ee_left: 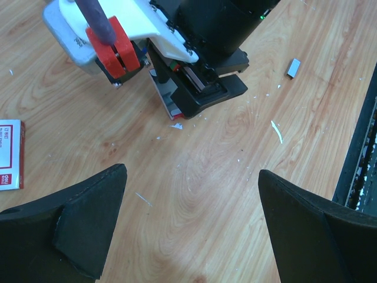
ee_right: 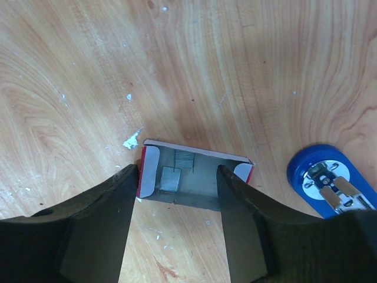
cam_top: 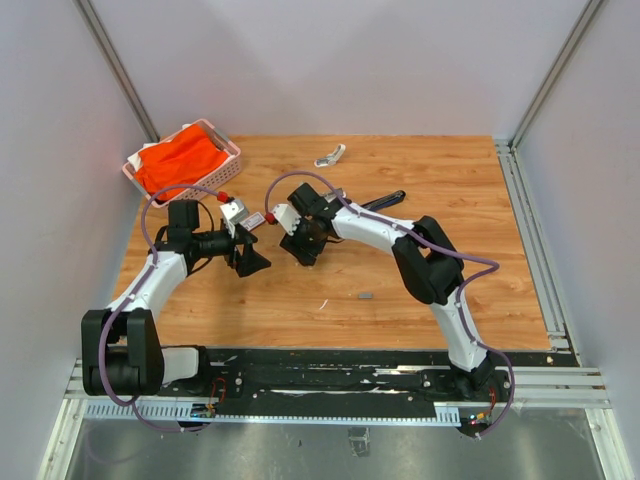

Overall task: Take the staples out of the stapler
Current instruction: Place the staple at the center of the board, then adjust the staple in the staple box.

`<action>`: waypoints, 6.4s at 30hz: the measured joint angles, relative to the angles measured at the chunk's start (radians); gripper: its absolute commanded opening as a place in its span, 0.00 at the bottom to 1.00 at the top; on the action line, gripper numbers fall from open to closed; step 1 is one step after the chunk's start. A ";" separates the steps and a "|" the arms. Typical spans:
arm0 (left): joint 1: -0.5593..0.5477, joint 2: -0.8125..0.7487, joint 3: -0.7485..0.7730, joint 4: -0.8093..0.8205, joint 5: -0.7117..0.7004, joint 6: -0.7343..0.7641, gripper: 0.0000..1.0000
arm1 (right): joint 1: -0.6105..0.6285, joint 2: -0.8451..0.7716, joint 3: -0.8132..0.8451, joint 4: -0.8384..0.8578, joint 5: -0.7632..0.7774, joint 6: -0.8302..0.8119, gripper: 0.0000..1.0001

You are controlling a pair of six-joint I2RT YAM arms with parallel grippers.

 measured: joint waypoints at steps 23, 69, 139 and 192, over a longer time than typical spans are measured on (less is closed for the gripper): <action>0.000 0.000 0.000 0.000 0.000 0.000 0.98 | 0.021 -0.005 0.000 -0.002 0.018 -0.010 0.63; 0.000 0.000 0.000 0.000 0.000 0.011 0.98 | 0.043 -0.004 0.000 -0.008 0.026 -0.012 0.50; 0.021 -0.004 0.000 -0.053 0.036 0.056 0.98 | 0.059 0.034 0.093 -0.066 0.055 -0.014 0.55; 0.021 -0.004 0.000 -0.067 0.037 0.060 0.98 | 0.069 0.041 0.089 -0.069 0.058 -0.012 0.44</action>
